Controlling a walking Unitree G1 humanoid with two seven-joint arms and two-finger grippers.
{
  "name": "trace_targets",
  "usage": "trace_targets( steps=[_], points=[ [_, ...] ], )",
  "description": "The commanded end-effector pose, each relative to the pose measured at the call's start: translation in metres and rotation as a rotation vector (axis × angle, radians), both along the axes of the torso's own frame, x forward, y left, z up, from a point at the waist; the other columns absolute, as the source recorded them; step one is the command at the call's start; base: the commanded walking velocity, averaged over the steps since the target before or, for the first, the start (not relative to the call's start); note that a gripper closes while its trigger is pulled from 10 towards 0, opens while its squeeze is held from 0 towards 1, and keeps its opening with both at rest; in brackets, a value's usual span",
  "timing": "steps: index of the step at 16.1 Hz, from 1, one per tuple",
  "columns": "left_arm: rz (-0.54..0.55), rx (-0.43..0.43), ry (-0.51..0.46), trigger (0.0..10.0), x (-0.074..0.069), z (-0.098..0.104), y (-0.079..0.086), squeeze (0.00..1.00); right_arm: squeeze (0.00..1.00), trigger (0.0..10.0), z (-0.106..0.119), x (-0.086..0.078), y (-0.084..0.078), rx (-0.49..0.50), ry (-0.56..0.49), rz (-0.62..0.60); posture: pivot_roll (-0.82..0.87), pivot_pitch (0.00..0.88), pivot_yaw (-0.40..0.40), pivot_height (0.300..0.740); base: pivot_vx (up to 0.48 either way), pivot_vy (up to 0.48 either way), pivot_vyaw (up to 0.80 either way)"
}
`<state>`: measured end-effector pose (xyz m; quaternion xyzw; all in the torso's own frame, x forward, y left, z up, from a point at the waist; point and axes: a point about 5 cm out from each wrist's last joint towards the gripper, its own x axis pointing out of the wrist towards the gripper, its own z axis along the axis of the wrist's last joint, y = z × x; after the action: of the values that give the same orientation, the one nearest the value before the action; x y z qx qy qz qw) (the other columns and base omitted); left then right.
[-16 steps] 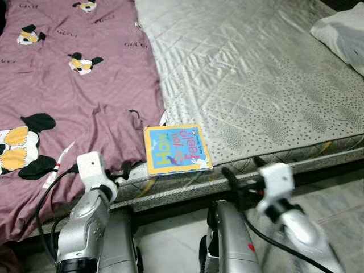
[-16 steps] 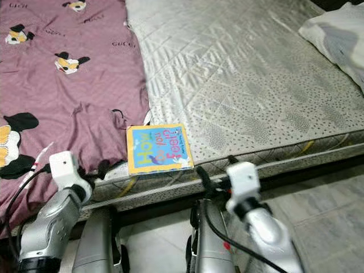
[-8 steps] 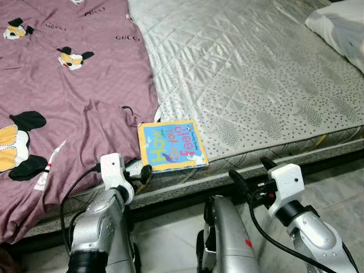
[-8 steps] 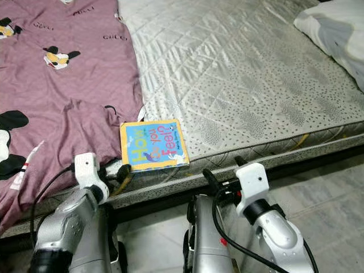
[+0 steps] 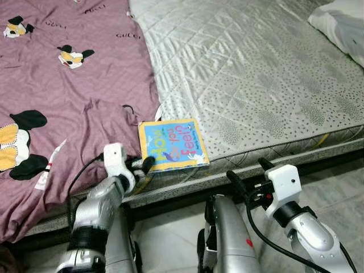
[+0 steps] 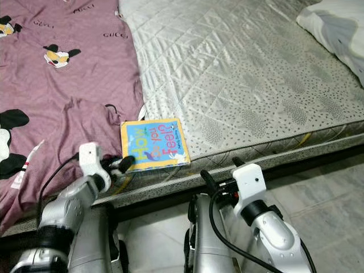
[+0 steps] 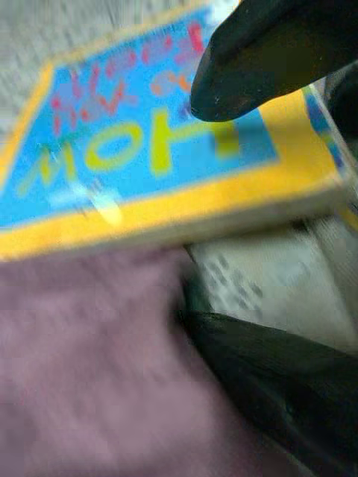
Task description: Clean up the room
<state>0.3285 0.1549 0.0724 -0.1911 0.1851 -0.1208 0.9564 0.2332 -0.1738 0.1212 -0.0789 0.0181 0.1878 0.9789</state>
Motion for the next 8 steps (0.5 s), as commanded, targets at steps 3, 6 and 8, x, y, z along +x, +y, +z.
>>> trace_targets(
  steps=[3, 6, 8],
  points=[
    [-0.085, -0.062, 0.003, 10.0, 0.002, -0.001, -0.007, 0.00, 0.00, 10.0, 0.003, -0.001, 0.000, -0.012, -0.011, 0.000, -0.13, 0.243, -0.026, 0.546, 0.000, 0.000, 0.00],
    [-0.156, -0.126, 0.078, 4.6, -0.002, -0.013, -0.018, 0.00, 0.00, 10.0, 0.003, 0.000, 0.002, -0.015, -0.015, 0.002, -0.14, 0.235, -0.026, 0.546, 0.000, 0.000, 0.00],
    [-0.191, -0.189, 0.078, 0.0, -0.003, -0.018, -0.020, 0.00, 0.00, 10.0, 0.003, 0.002, 0.003, -0.026, -0.026, 0.011, -0.14, 0.228, -0.026, 0.546, 0.000, 0.000, 0.00]
  ],
)
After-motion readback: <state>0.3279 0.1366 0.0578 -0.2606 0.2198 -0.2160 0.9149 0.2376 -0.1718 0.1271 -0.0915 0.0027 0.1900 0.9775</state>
